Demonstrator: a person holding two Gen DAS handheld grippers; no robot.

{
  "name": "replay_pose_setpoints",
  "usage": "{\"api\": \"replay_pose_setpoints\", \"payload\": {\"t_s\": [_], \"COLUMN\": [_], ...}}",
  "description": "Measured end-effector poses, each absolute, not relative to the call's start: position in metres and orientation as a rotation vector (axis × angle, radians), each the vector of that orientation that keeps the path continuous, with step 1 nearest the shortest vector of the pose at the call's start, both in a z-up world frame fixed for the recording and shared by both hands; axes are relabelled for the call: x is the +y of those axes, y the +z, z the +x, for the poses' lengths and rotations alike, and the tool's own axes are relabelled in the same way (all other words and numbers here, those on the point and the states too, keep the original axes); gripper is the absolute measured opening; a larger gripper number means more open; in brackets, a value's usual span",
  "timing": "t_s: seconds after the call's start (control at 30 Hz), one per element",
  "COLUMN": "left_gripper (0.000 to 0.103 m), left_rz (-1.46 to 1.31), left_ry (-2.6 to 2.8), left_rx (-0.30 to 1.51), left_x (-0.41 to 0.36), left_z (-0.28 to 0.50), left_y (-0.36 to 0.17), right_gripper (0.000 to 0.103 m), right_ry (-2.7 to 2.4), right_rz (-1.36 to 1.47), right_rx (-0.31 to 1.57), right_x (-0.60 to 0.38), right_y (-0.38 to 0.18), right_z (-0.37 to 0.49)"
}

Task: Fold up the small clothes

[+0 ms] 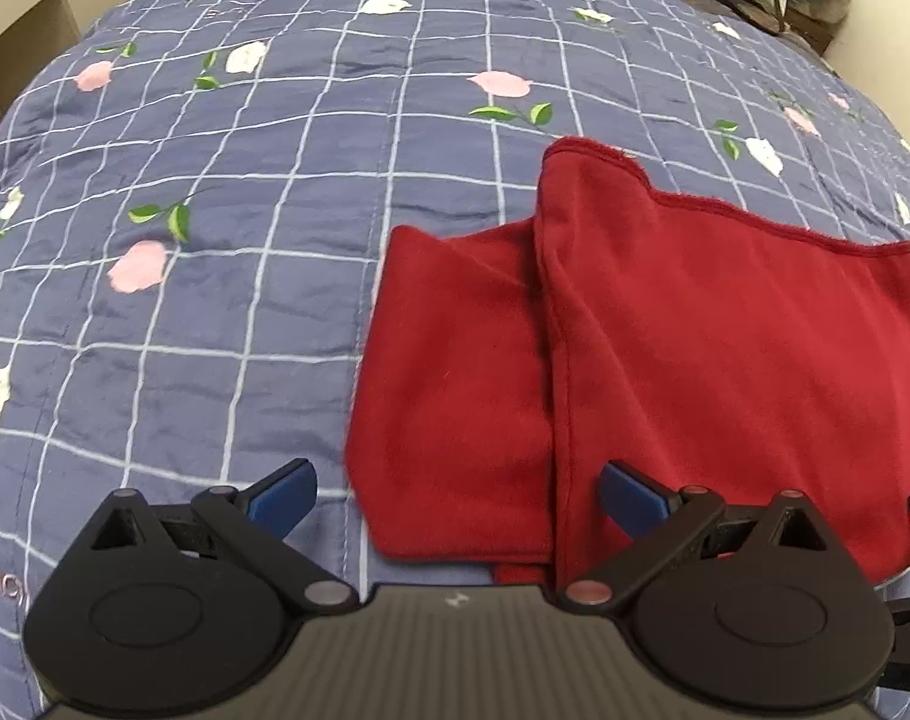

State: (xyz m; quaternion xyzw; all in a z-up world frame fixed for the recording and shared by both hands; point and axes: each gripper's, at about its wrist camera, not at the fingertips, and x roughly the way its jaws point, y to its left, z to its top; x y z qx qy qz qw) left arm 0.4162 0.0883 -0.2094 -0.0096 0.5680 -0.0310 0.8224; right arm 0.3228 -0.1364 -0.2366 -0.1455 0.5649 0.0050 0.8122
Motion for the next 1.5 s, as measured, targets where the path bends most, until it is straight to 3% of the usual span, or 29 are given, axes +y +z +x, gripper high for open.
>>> {"api": "replay_pose_setpoints", "payload": {"t_s": [0.23, 0.63, 1.5], "left_gripper": [0.103, 0.103, 0.103], "left_rz": [-0.124, -0.038, -0.049], "left_ry": [-0.131, -0.068, -0.052], "left_rx": [1.187, 1.308, 1.341], "left_x": [0.093, 0.099, 0.098], "left_z": [0.417, 0.436, 0.44], "left_y": [-0.207, -0.243, -0.25], "right_gripper": [0.102, 0.102, 0.102], "right_ry": [0.002, -0.01, -0.02], "right_rz": [-0.305, -0.302, -0.273], "right_rx": [1.209, 1.181, 1.172], "right_x": [-0.14, -0.136, -0.142], "right_y": [-0.241, -0.24, -0.243], "right_z": [0.327, 0.317, 0.316]}}
